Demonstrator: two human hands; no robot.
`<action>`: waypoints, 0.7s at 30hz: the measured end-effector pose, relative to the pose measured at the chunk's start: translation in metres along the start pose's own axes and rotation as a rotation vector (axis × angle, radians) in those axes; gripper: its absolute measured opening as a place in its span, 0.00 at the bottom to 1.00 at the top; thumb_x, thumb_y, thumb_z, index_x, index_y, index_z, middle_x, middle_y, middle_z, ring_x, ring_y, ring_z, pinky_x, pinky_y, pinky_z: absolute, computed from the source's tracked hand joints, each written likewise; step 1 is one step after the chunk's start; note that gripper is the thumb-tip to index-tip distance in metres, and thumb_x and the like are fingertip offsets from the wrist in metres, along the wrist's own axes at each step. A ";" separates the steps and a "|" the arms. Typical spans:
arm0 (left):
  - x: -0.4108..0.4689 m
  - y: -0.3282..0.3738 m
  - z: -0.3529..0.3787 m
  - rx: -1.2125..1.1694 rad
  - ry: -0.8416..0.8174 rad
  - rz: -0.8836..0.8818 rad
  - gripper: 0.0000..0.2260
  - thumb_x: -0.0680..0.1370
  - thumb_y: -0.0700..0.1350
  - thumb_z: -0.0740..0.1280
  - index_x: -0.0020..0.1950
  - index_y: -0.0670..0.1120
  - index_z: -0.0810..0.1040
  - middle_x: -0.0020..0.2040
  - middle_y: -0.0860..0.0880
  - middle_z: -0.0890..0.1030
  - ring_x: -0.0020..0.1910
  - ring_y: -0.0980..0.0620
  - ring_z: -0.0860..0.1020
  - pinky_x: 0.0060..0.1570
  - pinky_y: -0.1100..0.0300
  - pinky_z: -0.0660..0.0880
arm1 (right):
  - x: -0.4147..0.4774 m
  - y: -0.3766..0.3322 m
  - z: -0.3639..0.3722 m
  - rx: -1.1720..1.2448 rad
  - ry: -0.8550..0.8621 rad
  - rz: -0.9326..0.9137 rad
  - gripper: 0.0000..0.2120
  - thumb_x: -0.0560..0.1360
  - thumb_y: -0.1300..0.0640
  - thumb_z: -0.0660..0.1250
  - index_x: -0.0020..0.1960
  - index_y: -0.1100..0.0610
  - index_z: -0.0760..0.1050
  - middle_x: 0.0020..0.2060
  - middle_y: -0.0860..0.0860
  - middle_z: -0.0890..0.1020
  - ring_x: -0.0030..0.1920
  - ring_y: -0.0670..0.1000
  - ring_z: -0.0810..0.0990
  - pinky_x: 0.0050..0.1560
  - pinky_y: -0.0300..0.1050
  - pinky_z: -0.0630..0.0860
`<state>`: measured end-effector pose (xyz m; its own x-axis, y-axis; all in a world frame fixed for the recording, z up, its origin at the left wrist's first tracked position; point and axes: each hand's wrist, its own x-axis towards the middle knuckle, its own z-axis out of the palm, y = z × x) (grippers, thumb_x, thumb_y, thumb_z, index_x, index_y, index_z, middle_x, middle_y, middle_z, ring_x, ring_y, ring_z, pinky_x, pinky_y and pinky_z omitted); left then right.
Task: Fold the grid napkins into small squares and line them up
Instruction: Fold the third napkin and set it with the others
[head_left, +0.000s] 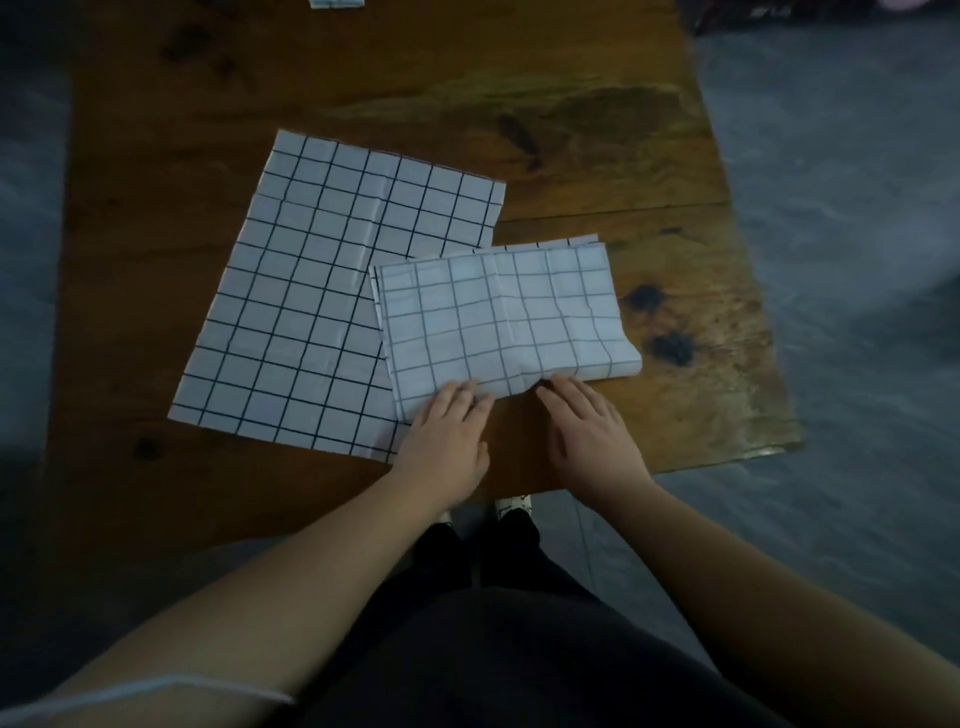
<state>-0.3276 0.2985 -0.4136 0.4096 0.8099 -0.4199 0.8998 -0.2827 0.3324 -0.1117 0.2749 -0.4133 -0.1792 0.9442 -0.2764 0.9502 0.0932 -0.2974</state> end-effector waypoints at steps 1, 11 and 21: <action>0.002 -0.001 0.001 0.009 0.008 -0.014 0.29 0.83 0.53 0.56 0.83 0.50 0.50 0.83 0.48 0.49 0.81 0.46 0.45 0.79 0.47 0.45 | 0.006 0.002 0.000 -0.016 -0.004 -0.015 0.27 0.80 0.54 0.60 0.79 0.52 0.63 0.79 0.52 0.64 0.79 0.55 0.59 0.79 0.53 0.53; 0.009 -0.007 0.009 0.052 0.049 -0.066 0.29 0.84 0.54 0.54 0.83 0.49 0.50 0.83 0.49 0.48 0.82 0.48 0.44 0.77 0.49 0.39 | 0.044 0.029 -0.014 -0.099 0.025 -0.088 0.28 0.81 0.52 0.58 0.80 0.49 0.57 0.80 0.52 0.60 0.81 0.55 0.53 0.80 0.60 0.52; -0.001 -0.031 0.010 0.044 0.058 -0.044 0.26 0.85 0.53 0.53 0.83 0.55 0.52 0.83 0.52 0.50 0.81 0.53 0.45 0.80 0.47 0.43 | 0.070 0.069 -0.017 -0.173 -0.153 -0.135 0.28 0.84 0.44 0.49 0.82 0.43 0.47 0.83 0.45 0.50 0.82 0.49 0.44 0.80 0.58 0.43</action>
<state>-0.3542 0.3009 -0.4321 0.3609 0.8501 -0.3835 0.9232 -0.2674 0.2761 -0.0542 0.3529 -0.4380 -0.3309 0.8623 -0.3834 0.9423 0.2797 -0.1841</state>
